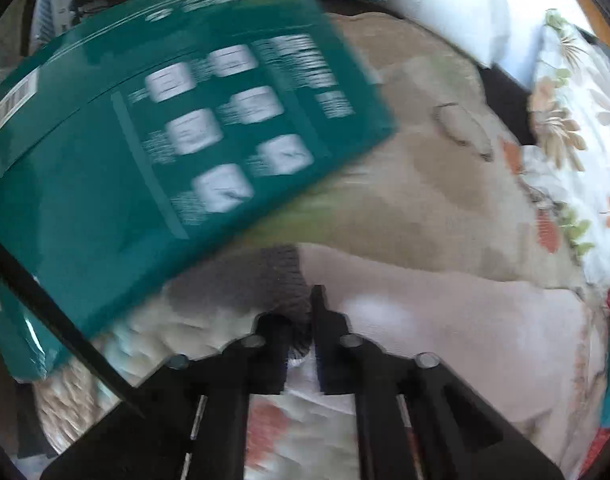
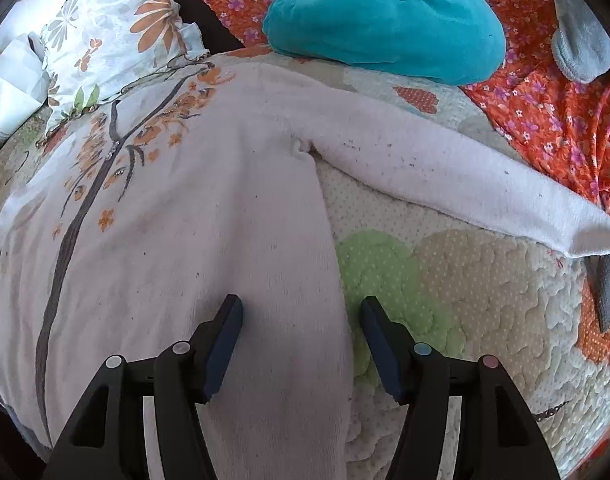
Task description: Fold small clothes
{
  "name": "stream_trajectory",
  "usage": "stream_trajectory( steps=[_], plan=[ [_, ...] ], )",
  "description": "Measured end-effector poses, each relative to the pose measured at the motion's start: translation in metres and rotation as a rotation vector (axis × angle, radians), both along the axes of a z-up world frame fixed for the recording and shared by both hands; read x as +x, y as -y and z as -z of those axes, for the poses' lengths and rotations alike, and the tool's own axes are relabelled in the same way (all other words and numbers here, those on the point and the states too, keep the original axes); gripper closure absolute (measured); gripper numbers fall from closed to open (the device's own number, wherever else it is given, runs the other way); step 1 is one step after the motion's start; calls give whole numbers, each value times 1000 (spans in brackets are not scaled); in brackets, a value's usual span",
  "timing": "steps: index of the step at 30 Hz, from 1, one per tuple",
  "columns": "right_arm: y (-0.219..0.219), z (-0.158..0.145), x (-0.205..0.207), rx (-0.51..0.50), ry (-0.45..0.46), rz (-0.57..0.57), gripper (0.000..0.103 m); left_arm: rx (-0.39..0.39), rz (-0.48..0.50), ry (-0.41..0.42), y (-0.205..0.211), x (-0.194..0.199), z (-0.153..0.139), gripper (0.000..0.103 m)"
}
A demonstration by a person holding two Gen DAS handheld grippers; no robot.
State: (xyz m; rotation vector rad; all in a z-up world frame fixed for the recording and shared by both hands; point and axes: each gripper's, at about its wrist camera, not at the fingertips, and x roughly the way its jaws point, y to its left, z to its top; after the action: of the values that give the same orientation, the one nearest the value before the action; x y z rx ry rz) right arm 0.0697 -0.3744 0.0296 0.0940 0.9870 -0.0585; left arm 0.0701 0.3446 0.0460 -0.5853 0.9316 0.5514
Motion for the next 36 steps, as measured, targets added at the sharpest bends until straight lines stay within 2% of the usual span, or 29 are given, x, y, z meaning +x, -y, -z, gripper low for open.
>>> stream_trajectory(
  steps=[4, 7, 11, 13, 15, 17, 20, 26, 30, 32, 36],
  plan=[
    [0, -2, 1, 0, 13, -1, 37, -2, 152, 117, 65, 20, -45, 97],
    [1, -6, 2, 15, 27, -7, 37, -62, 313, 220, 137, 43, -80, 97],
    [1, -9, 0, 19, 40, -15, 37, -173, 628, 332, 271, 72, -116, 97],
    [0, -10, -1, 16, 44, -14, 37, -268, 823, 337, 339, 77, -119, 88],
    [1, -11, -1, 16, 46, -12, 37, -328, 946, 297, 393, 73, -113, 54],
    [3, -12, -2, 21, 49, -10, 37, -353, 1001, 279, 421, 61, -102, 45],
    [4, -12, -2, 35, 48, -19, 37, -285, 993, 246, 428, 48, -83, 43],
    [-9, -10, -4, 24, 47, -69, 37, -89, 771, 163, 362, 38, -33, 40],
    [-15, -23, -9, 8, 92, -96, 37, -85, 645, 151, 319, 44, -15, 40],
    [-5, -32, -13, -13, 119, -52, 37, -84, 637, 157, 312, 47, -14, 40],
    [45, -38, -19, 21, 71, 109, 37, -49, 649, 160, 316, 52, -21, 37]
  ],
)
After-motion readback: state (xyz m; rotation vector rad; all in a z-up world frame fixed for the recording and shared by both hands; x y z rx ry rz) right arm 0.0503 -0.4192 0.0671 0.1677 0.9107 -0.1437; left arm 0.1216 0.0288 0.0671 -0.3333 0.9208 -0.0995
